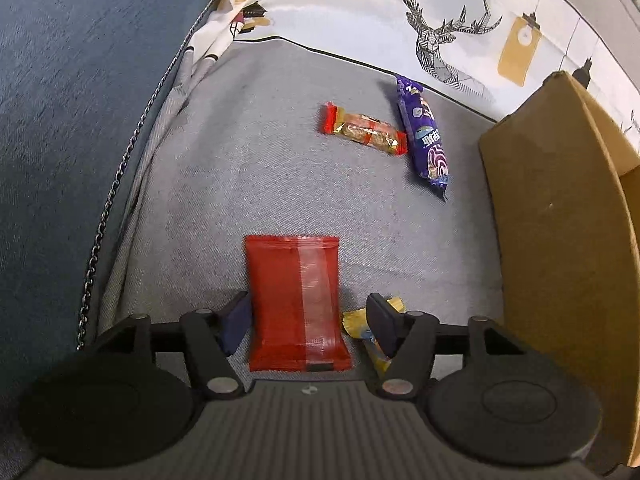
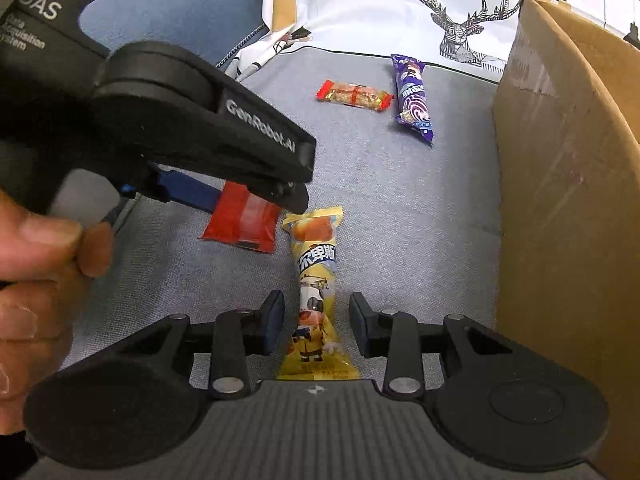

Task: Organize snacks
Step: 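Grasp the red packet with the left tool while the right grasps the yellow wafer bar, then lift the red packet and yellow wafer bar and carry them over the box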

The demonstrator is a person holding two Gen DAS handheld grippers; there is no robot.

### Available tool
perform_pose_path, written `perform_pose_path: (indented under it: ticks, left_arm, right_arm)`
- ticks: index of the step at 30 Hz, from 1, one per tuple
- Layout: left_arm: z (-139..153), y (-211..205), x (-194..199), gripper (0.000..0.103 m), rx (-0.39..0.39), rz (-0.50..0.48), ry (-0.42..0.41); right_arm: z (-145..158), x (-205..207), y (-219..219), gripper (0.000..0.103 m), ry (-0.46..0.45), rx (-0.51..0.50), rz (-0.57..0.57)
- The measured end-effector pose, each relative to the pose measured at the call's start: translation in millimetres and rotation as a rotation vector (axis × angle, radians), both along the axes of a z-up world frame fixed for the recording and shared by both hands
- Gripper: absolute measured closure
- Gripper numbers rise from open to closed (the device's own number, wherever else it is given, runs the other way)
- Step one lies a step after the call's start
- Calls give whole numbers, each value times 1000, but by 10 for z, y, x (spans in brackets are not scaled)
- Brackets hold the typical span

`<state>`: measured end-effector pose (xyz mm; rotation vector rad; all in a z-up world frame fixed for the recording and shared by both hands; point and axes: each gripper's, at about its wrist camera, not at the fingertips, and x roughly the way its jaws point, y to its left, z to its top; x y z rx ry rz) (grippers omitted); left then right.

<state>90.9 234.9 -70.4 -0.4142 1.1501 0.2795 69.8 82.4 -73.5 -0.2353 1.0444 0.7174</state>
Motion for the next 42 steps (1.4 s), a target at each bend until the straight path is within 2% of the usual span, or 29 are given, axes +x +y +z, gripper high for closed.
perform_pose_path:
  ticks: [7,9,12,18,28,36,42]
  left_arm:
    - [3,-43,14,45,51,-17,8]
    - [0,-65,18,50,71,-24,10]
    - [3,-94,24,54,98,-34,13]
    - [27,-65,-6,57,87,4,1]
    - [224,-163,-50,58,109,25,-37]
    - [499,-196,-93,57,139,96,-163]
    - [730,-216,-97,57,133,156,-280]
  right_arm:
    - [-12,-20,-3,68,-18,-9,-7]
    - [-19,-38,9,80,-38,-23,-2]
    - [-26,-43,9,89,-54,-29,2]
    - [47,-26,-35,91,-40,0,-20]
    - [403,-61,-178,91,-111,60,-31]
    - [762,-68,-426,91,-181,182,-52]
    - [974,-13,-694,91,-211,298,-60]
